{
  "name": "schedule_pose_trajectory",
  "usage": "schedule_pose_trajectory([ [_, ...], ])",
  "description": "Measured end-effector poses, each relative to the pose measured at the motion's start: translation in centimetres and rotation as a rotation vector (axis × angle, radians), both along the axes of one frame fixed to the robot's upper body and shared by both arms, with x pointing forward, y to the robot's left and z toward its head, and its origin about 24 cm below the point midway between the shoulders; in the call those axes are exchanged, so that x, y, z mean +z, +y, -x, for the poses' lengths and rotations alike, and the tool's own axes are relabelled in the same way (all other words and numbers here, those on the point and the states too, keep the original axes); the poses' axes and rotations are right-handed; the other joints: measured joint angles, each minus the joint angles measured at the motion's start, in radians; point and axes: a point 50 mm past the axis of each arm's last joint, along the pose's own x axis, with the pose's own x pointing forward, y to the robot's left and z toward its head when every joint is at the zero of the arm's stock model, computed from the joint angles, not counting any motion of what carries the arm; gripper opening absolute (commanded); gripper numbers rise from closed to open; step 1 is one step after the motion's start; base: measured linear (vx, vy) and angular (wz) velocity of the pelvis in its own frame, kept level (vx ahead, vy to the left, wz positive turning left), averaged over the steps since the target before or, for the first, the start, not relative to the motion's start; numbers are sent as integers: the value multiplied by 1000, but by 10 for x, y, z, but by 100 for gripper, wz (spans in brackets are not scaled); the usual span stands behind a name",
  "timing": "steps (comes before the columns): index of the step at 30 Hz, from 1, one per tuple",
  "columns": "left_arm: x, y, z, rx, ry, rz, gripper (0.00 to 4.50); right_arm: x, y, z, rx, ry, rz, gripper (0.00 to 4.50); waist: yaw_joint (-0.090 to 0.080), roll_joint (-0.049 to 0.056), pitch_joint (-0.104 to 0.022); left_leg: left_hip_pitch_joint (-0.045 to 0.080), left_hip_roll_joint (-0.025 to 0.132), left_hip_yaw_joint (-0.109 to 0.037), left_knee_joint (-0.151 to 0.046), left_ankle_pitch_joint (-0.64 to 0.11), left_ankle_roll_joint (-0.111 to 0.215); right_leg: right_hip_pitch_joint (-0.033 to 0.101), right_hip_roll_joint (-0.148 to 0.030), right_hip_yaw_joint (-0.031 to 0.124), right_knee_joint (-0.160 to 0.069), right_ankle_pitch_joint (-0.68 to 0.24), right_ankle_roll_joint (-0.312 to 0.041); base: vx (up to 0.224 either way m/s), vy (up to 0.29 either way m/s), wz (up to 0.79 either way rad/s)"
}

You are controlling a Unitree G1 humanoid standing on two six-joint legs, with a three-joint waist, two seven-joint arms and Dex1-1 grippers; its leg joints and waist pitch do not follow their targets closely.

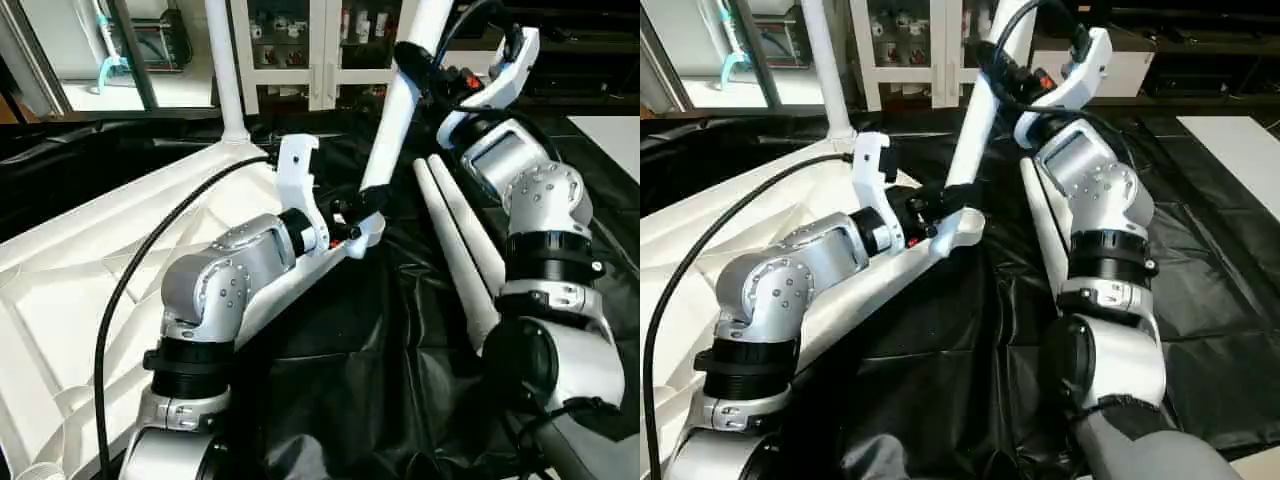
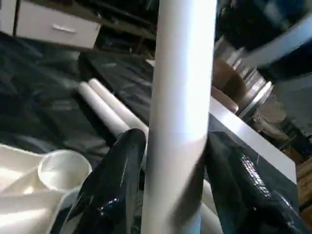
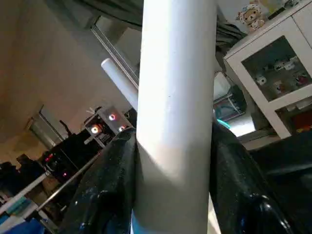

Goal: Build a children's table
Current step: Insert table leg to table base

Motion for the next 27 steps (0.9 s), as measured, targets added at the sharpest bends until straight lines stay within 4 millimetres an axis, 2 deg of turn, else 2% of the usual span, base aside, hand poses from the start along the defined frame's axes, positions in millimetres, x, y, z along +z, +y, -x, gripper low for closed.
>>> schedule_pose_trajectory([
  [4, 0, -1, 0, -2, -17, -8, 158, 1, 0, 0, -3, -7, 3, 166, -1, 1, 1, 0, 0, 0, 0, 0, 0, 0, 0, 0, 0, 0, 0, 0, 0, 0],
  [12, -1, -1, 3, -46, -44, -38, 148, 0, 3, 0, 7, -8, 7, 166, -1, 3, 2, -1, 0, 0, -3, 0, 0, -2, 0, 0, 0, -1, -2, 0, 0, 0],
  [13, -2, 0, 5, -61, -44, -44, 183, -2, 4, 1, 12, -3, 5, 166, -2, 3, 2, -1, 0, 0, -3, 0, 0, -3, 0, -1, 0, -1, -2, 0, 0, 0],
  [14, -3, 1, 5, -68, -37, -45, 183, -3, 4, 1, 15, -1, 6, 166, -1, 3, 2, -2, 0, 0, -3, 0, 0, -3, 0, -1, 0, -1, -2, 0, 0, 0],
  [16, -3, -1, 10, -113, -26, -38, 217, -4, 5, 1, 17, 0, 7, 166, 1, 3, 2, -6, 0, 0, -3, 0, 0, -6, 0, -1, 0, -1, -2, 0, 0, 0],
  [18, -7, -9, 17, -185, 0, -39, 226, -3, 3, 1, 11, 0, 7, 166, 6, 3, 2, -9, 0, 0, -1, 0, 0, -8, 0, 0, 0, -1, -1, 0, 0, 0],
  [22, -15, -13, 22, -230, 42, -57, 255, -3, 3, 1, 9, -1, 2, 166, 6, 3, 2, -14, 0, 0, 2, 0, 0, -13, 0, 1, 0, 1, 1, 0, 0, 0],
  [24, -17, -15, 22, -233, 45, -73, 261, -2, 3, 1, 8, -7, 1, 166, 5, 3, 2, -15, 0, 0, 2, 0, 0, -14, 0, 1, 0, 1, 2, 0, 0, 0],
  [27, -25, -15, 18, -178, 82, -112, 294, 1, 3, 2, 8, -21, 0, 166, 6, 3, 2, -15, 0, 0, 3, 0, 1, -13, 0, 1, 0, 1, 2, 0, 0, 0],
])
